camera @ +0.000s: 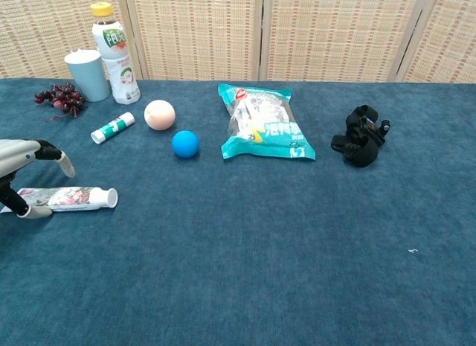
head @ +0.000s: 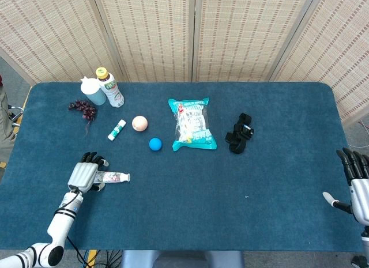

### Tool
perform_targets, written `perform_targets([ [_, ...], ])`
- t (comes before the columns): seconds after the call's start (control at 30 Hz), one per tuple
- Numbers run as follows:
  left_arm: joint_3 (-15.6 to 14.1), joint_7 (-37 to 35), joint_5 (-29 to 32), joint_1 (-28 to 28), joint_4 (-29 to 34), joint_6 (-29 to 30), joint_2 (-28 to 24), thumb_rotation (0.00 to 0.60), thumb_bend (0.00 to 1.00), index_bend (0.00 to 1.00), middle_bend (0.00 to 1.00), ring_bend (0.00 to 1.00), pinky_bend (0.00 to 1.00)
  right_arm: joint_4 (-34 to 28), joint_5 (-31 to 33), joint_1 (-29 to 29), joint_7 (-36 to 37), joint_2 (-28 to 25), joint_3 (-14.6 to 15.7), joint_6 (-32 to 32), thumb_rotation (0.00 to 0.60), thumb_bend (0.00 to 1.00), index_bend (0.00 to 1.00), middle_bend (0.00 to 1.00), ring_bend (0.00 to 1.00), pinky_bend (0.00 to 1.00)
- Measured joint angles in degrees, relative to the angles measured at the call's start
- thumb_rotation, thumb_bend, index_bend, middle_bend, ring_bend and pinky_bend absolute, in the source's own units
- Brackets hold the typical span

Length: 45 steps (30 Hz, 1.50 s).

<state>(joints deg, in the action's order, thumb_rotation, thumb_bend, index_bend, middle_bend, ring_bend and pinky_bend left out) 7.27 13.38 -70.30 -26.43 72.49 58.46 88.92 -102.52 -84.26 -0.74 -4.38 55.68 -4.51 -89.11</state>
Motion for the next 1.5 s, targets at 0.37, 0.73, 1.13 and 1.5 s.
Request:
perform_targets([
  [0.37,-0.34,0.42,0.89,-0.8,1.29,-1.34,-0.47,0.6,0.17,0.36,0.24,0.08,0.05,0.32,0.03,0.29,0.41,-0.06,-0.07,-0.21,0.6,0.07,0.04,0.06,0.0,0.08],
  [0.73,-0.23,0.7,1.79,-2.15,2.63,-2.4,-0.74,0.6,0.18,0.38,0.24,0.08,0.06,0.77,0.3,0.59,0.79,0.01,-0.06,-0.22,0.6,0.07,0.04,0.06,0.0,0.08],
  [1.13,-0.43,0.19,3.15,-2.85,2.54,-3.6,-1.07,0.6,0.29,0.41,0.25,0.09,0.06,0.73,0.07,0.75,0.8,0.01,-0.08,-0.33,0.6,0.07,0.04,0.06,0.0,0.08],
  [1.5,-0.61,-2.37,2.4,-2.89,1.03,-3.12,-0.54,0.6,0.31,0.5,0.36,0.2,0.11,0.48,0.22,0.8,0.45,-0.04,-0.17,-0.26,0.6,0.07,0.04,0.06,0.0,0.08],
])
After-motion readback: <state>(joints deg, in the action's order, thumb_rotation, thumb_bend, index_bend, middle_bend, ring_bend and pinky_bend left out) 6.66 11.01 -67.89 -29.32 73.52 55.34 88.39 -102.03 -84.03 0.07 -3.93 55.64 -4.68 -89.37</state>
